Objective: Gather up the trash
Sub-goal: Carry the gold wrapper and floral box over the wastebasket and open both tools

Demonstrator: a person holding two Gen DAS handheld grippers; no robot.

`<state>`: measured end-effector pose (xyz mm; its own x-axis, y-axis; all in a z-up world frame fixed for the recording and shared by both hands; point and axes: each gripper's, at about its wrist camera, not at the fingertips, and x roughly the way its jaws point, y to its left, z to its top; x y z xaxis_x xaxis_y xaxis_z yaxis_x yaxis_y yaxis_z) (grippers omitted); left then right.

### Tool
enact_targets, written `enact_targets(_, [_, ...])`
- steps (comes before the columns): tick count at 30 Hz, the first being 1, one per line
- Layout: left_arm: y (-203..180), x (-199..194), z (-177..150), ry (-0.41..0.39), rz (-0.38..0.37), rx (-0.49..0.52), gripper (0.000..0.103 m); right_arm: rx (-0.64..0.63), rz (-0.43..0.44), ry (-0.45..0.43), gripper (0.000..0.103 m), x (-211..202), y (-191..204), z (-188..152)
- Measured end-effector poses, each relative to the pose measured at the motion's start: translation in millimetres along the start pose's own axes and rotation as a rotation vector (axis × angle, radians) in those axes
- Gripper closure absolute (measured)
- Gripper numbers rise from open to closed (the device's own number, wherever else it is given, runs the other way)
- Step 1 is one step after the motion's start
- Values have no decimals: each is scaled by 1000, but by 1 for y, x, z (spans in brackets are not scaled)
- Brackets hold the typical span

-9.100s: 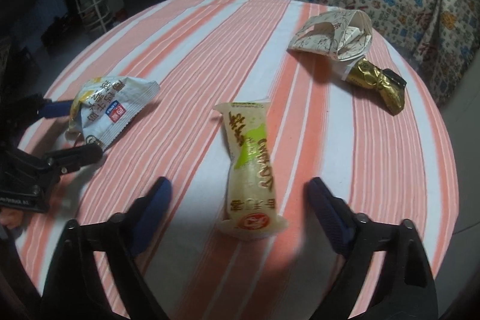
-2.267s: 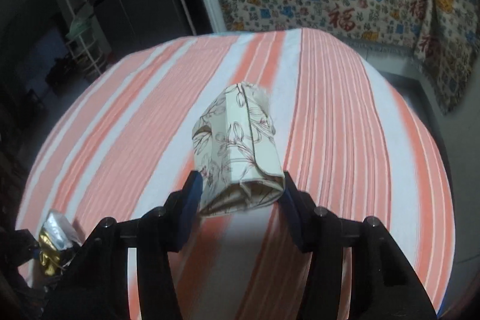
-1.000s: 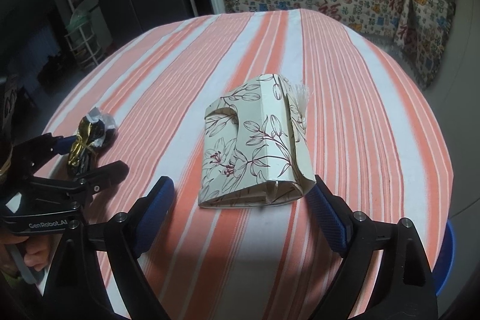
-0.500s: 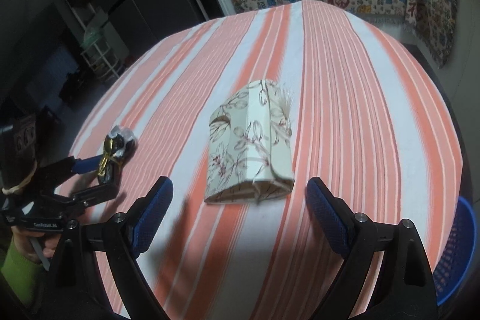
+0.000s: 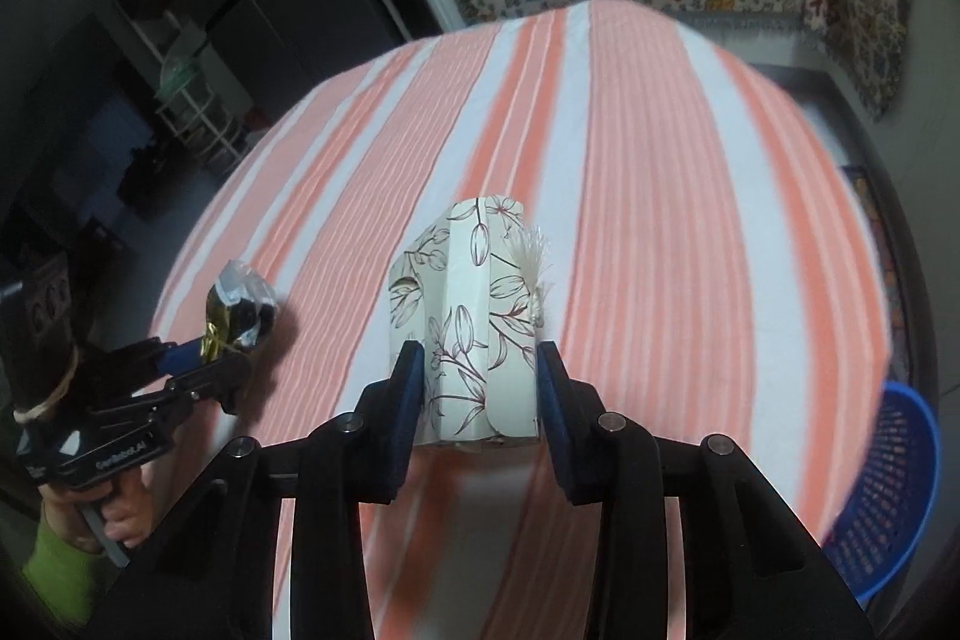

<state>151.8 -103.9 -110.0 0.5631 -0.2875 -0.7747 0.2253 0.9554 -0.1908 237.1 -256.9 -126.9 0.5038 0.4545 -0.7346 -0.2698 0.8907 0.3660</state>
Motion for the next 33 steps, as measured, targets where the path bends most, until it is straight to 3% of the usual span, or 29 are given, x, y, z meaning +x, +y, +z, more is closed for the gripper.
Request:
enact_targets(4, [-51, 5, 15, -1, -78, 53, 72, 15, -65, -43, 65, -46, -26, -5])
enact_targets(9, [-139, 29, 30, 36, -204, 145, 72, 54, -242, -54, 65, -109, -90, -26])
enact_targets(12, [-199, 57, 33, 90, -273, 203, 72, 117, -333, -7, 64, -134, -140, -48])
enact_targets(17, [-285, 116, 23, 206, -342, 267, 72, 220, -409, 71, 64, -146, -214, -82])
enact_targets(23, [-350, 184, 12, 291, -352, 330, 71, 340, -410, 140, 64, -138, -290, -115])
enact_targets(29, [-370, 232, 3, 327, -329, 355, 64, 449, -353, 141, 63, -122, -339, -131])
enact_targets(32, [-376, 256, -1, 356, -330, 351, 52, 510, -302, 115, 52, -119, -357, -140])
enact_targets(33, [-377, 264, -2, 362, -327, 348, 52, 532, -292, 104, 38, -120, -359, -144])
